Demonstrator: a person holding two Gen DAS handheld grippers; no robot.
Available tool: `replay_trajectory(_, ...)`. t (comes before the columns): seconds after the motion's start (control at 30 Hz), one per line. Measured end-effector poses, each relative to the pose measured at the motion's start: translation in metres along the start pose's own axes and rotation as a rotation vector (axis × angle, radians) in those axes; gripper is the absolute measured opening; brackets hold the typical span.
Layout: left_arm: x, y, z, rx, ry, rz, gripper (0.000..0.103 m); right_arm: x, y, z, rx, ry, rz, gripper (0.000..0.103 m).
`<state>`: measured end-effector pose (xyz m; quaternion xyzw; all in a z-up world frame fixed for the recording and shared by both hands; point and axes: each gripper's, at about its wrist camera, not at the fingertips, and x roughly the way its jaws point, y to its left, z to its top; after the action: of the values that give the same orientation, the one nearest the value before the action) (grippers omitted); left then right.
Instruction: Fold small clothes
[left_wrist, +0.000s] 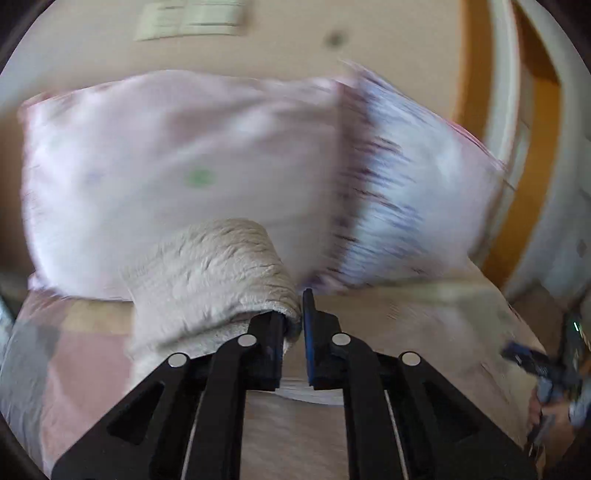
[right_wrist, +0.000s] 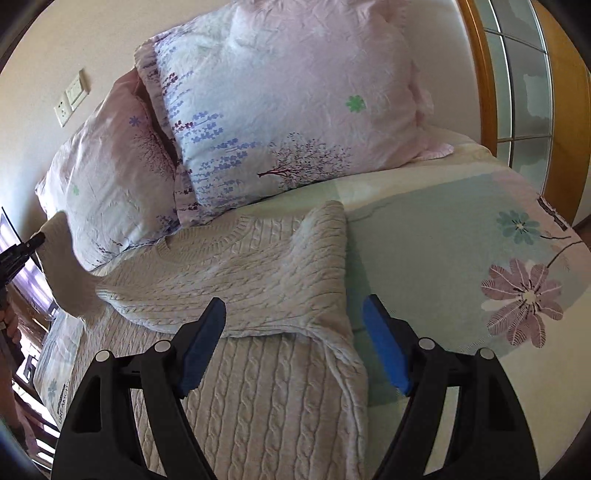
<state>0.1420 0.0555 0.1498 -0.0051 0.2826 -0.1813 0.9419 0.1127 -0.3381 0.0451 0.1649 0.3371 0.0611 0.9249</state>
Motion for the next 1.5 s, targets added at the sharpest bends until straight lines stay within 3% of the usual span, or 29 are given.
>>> replay_trajectory(0.03,0.02,-0.035,-0.007,0.07,0.058,-0.073,0.052,0.0,-0.003,-0.001,0.007,0.011,-0.001,0.078)
replay_trajectory(0.07,0.041,-0.069,-0.02,0.14,0.13,-0.111,0.074,0.0,-0.005,-0.003,0.015,0.026,0.002,0.078)
replay_trajectory(0.13,0.06,-0.101,-0.042,0.238,0.209,-0.123,0.074,-0.007,-0.01,-0.007,0.022,0.051,0.006,0.078)
replay_trajectory(0.2,0.051,-0.098,-0.062,0.265,0.23,-0.089,0.075,-0.023,-0.016,-0.015,0.01,0.057,0.006,0.078)
replay_trajectory(0.27,0.029,-0.063,-0.077,0.189,0.243,-0.038,0.084,-0.037,-0.025,-0.025,0.01,0.079,-0.005,0.078)
replay_trajectory(0.37,-0.005,-0.001,-0.107,0.024,0.293,0.063,0.086,-0.048,-0.047,-0.048,0.098,0.166,0.044,0.077)
replay_trajectory(0.43,-0.026,0.033,-0.131,-0.077,0.334,0.104,0.086,-0.05,-0.059,-0.07,0.179,0.229,0.1,0.072)
replay_trajectory(0.53,-0.055,0.067,-0.172,-0.259,0.374,0.069,0.083,-0.064,-0.061,-0.095,0.211,0.234,0.149,0.066)
replay_trajectory(0.57,-0.064,0.072,-0.186,-0.311,0.373,0.045,0.078,-0.066,-0.06,-0.1,0.219,0.24,0.169,0.062)
replay_trajectory(0.63,-0.081,0.071,-0.204,-0.346,0.332,0.026,0.071,-0.067,-0.057,-0.115,0.267,0.29,0.274,0.051)
replay_trajectory(0.73,-0.104,0.057,-0.226,-0.392,0.3,-0.046,0.049,-0.07,-0.053,-0.14,0.326,0.345,0.398,0.037)
replay_trajectory(0.8,-0.112,0.045,-0.236,-0.435,0.29,-0.097,0.041,-0.069,-0.05,-0.154,0.367,0.382,0.47,0.015)
replay_trajectory(0.87,-0.118,0.038,-0.243,-0.461,0.285,-0.123,0.03,-0.067,-0.045,-0.164,0.389,0.404,0.529,0.011)
replay_trajectory(0.97,-0.109,0.034,-0.249,-0.52,0.321,-0.205,0.012,-0.069,-0.037,-0.156,0.378,0.358,0.572,0.009)
replay_trajectory(1.07,-0.101,0.034,-0.239,-0.505,0.316,-0.229,0.008,-0.075,-0.032,-0.13,0.36,0.266,0.634,0.008)
replay_trajectory(1.17,-0.089,0.049,-0.193,-0.484,0.23,-0.266,0.007,-0.073,-0.023,-0.082,0.306,0.156,0.663,0.008)
replay_trajectory(1.27,-0.065,0.066,-0.127,-0.401,0.102,-0.199,0.007,-0.053,-0.016,-0.031,0.265,0.04,0.67,0.008)
replay_trajectory(1.37,-0.013,0.088,-0.064,-0.408,0.033,-0.135,0.011,-0.012,-0.014,0.007,0.301,-0.039,0.652,0.008)
replay_trajectory(1.4,0.009,0.095,-0.048,-0.421,0.028,-0.118,0.016,0.008,-0.014,0.026,0.332,-0.066,0.627,0.008)
replay_trajectory(1.47,0.055,0.109,-0.025,-0.444,0.044,-0.044,0.072,0.044,-0.016,0.043,0.382,-0.093,0.543,0.009)
replay_trajectory(1.5,0.076,0.115,-0.02,-0.443,0.065,0.017,0.076,0.066,-0.02,0.05,0.41,-0.083,0.478,0.014)
